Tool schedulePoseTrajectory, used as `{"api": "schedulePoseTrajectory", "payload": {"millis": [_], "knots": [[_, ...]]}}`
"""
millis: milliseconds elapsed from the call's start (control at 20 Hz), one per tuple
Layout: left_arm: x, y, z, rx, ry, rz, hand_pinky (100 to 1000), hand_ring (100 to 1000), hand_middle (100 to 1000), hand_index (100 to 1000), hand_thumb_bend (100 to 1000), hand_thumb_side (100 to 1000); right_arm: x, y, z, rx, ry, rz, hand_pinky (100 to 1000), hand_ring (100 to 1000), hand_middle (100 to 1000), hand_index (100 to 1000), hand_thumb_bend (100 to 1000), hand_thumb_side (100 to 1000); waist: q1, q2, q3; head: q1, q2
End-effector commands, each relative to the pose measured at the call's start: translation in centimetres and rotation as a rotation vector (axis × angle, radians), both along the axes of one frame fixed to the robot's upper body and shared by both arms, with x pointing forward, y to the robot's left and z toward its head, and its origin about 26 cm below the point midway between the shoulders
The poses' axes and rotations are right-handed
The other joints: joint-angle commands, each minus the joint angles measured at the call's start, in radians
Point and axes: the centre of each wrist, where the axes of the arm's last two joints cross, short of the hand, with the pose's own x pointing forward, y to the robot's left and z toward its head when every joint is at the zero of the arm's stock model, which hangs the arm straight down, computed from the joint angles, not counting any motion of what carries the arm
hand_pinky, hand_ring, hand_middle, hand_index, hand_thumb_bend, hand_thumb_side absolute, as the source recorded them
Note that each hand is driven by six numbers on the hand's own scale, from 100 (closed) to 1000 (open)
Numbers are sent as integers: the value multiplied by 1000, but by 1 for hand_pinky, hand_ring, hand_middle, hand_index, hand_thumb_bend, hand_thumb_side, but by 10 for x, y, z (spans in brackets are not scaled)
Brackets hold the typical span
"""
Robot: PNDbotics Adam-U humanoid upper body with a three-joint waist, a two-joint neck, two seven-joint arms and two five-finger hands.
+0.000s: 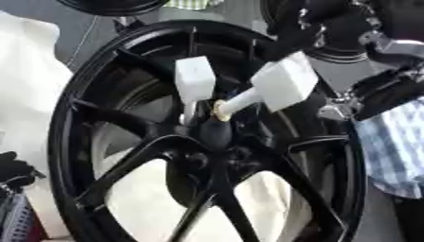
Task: Pull the pin out of the wheel hub.
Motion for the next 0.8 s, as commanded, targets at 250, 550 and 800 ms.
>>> {"api": "schedulePoseTrajectory", "payload": {"millis": [250,550,800], "knots": [[-3,1,4,-7,-12,-1,687,674,587,723,118,878,-13,-22,18,102,-23,-81,796,757,413,368,100,150,12,-40,-15,-10,-12],[-3,2,3,-9,-11,8,687,674,587,723,116,877,-19,-42,23,252,-21,-140,795,749,400,362,100,100,19,-42,-30,-7,-14],[-4,3,2,-12,-6,19,688,675,587,723,116,876,-29,-64,30,374,-39,-185,800,745,388,357,100,100,26,-44,-51,4,-14]]}}
